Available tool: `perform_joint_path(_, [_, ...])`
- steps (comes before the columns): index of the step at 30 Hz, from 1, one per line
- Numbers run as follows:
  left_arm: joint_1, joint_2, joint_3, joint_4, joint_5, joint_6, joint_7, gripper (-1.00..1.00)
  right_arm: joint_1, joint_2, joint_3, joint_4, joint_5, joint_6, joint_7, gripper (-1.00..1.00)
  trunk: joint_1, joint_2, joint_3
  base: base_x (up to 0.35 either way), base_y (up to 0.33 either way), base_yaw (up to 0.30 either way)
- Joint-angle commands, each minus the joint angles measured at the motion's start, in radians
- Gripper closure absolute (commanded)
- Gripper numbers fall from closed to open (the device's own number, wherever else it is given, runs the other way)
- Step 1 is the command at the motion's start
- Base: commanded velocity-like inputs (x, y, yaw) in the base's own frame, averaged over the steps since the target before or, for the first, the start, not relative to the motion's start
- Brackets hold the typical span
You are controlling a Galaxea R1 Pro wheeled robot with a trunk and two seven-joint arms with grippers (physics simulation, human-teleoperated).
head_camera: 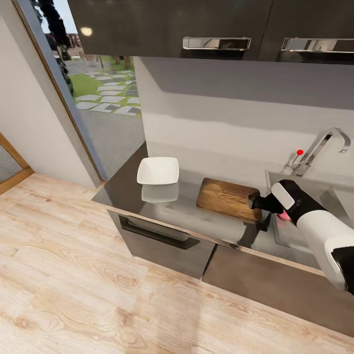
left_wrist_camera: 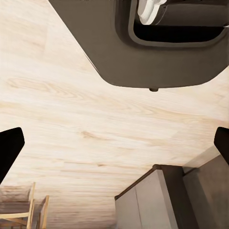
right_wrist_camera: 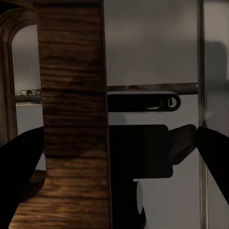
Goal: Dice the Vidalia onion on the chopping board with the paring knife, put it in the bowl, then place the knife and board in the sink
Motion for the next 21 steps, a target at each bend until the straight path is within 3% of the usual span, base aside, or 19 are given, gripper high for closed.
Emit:
perform_joint_path(1, [0.0,0.0,0.002,-0.003,0.0,0.004,-0.001,-1.0,0.0,-0.002,0.008,0.0,-0.013,0.001,-0.006,-1.0,0.01,-0.001,-0.001,0.0,0.0,0.0])
perform_joint_path(21, [0.0,0.0,0.002,-0.003,0.0,0.005,-0.001,-1.0,0.0,-0.006,0.008,0.0,-0.014,0.002,-0.006,-1.0,0.01,-0.001,0.024,0.0,0.0,0.0])
